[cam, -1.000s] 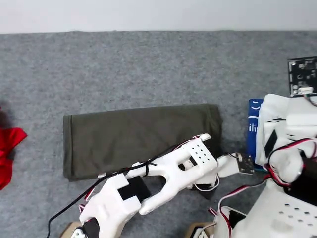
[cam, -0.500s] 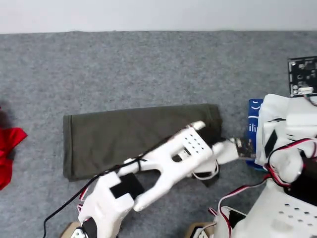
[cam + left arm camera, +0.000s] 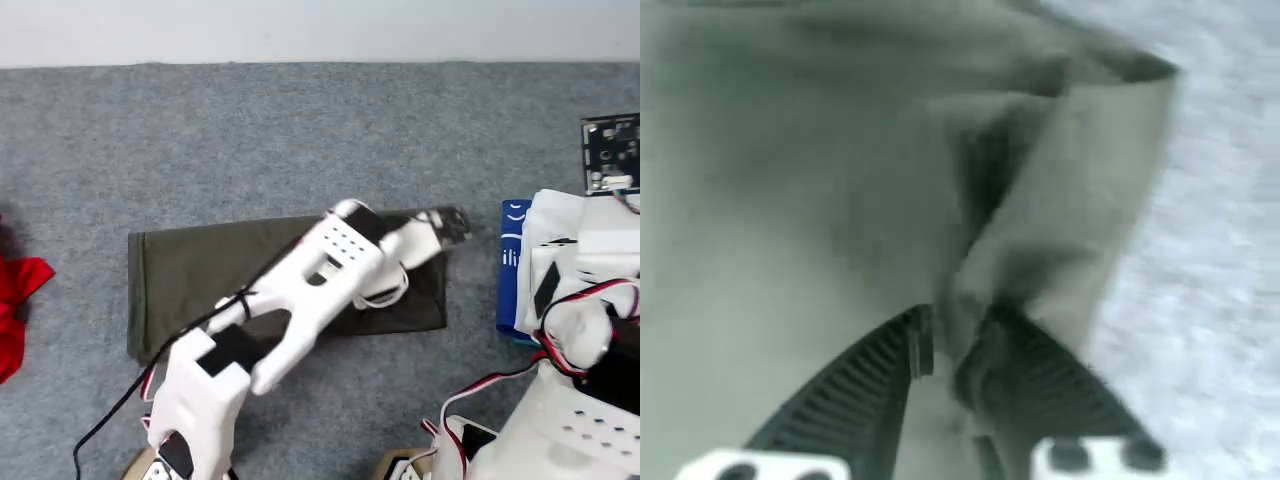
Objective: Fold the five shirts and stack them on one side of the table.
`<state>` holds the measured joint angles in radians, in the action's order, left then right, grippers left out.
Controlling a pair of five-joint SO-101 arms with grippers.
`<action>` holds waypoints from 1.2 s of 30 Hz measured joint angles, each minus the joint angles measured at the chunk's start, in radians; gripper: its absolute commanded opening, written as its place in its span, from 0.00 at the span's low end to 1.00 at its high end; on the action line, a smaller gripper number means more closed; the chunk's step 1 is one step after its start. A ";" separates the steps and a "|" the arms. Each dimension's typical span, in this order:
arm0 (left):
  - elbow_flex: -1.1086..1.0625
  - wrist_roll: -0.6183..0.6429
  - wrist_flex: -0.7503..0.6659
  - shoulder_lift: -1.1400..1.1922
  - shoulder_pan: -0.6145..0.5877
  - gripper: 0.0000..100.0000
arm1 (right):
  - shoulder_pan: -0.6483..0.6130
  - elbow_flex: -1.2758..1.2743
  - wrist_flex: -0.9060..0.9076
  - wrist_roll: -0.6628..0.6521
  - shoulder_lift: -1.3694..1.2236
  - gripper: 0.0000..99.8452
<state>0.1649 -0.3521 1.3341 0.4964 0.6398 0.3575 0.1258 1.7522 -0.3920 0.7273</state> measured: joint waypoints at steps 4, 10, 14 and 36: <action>0.000 0.000 -0.060 0.035 -0.064 0.20 | 0.000 -0.049 0.000 0.000 -0.002 0.01; 0.003 -0.028 -0.071 0.066 -0.121 0.20 | 0.000 -0.054 0.000 0.000 -0.002 0.01; 0.037 -0.032 -0.015 0.061 -0.135 0.20 | 0.000 -0.054 0.000 0.000 -0.002 0.01; 0.063 -0.077 0.313 -0.094 -0.087 0.13 | 0.000 -0.054 0.000 0.000 -0.002 0.01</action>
<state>0.2279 -0.4289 1.6471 0.4028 0.5524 0.3575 0.0721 1.7522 -0.3920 0.7258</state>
